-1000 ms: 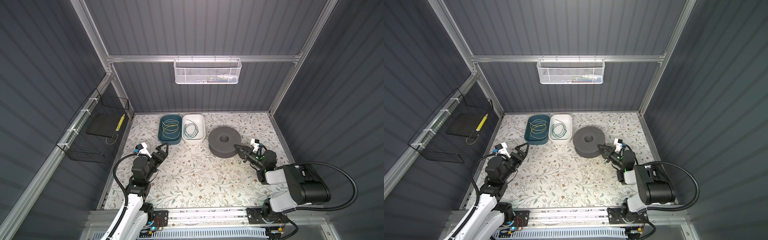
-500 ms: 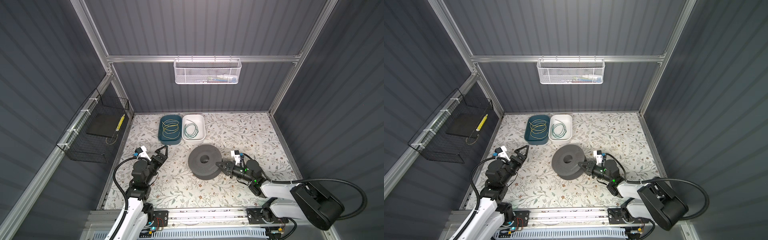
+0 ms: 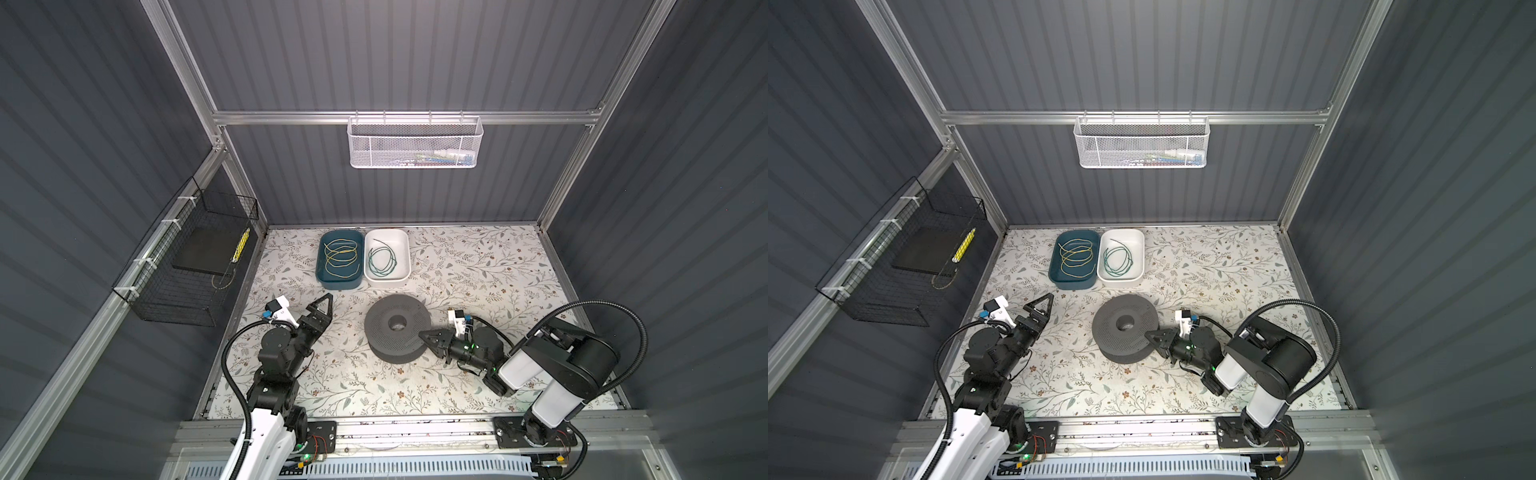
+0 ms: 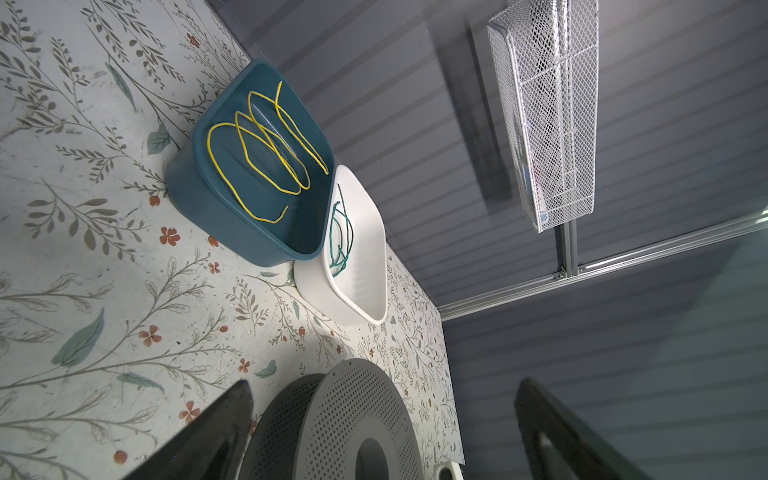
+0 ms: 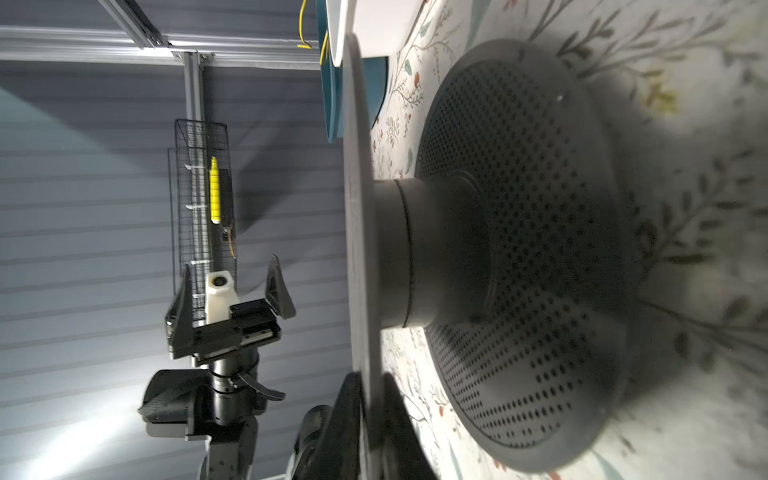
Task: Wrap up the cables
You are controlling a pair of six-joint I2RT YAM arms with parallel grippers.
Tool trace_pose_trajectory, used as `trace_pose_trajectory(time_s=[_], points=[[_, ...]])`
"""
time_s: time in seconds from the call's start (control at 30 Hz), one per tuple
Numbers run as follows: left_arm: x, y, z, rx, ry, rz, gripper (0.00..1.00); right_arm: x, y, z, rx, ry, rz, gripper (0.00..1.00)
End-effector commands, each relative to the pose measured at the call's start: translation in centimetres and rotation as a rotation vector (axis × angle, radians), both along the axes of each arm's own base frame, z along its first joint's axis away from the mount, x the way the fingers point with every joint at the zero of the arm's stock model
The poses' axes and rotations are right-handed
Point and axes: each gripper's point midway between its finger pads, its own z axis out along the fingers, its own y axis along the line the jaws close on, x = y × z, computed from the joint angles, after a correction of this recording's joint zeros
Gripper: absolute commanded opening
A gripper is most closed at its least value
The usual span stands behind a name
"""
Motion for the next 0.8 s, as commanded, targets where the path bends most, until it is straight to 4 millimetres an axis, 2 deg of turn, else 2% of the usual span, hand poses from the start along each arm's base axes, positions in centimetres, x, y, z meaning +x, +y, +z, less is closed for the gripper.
trace_pose_trajectory(time_s=[0.0,0.07,0.13,0.2,0.33,0.4,0.57,0.63,0.77], points=[[-0.2,-0.5,-1.1,-0.015,0.048,-0.028,0.99,-0.2,-0.5,-1.3,-0.051,0.016,-0.029,0.27],[-0.1,-0.5,-1.2,0.012,0.075,-0.031,0.99,-0.3,-1.1,-1.9,-0.084,0.029,-0.044,0.34],[-0.1,0.3,-2.0,0.057,0.152,0.010,0.99,-0.3,-1.3,-2.5,-0.110,0.069,-0.046,0.43],[0.1,0.5,-2.2,0.097,0.174,0.013,1.00,-0.3,-1.4,-2.4,-0.123,0.070,-0.047,0.47],[0.7,-0.3,-2.3,0.084,0.179,-0.026,0.99,-0.6,-2.5,-3.1,-0.193,0.076,-0.068,0.50],[0.9,-0.5,-2.3,0.093,0.183,-0.043,0.99,-0.8,-2.9,-2.7,-0.214,0.059,-0.062,0.52],[2.2,0.4,-1.0,0.187,0.185,0.004,0.99,-1.4,-4.5,-1.5,-0.371,-0.008,-0.045,0.56],[3.4,0.8,-0.1,0.238,0.186,0.023,0.96,-1.3,-5.7,-0.3,-0.459,-0.068,-0.056,0.58],[6.5,1.2,0.5,0.351,0.268,0.032,0.78,-1.4,-8.2,1.4,-0.591,-0.156,-0.081,0.61]])
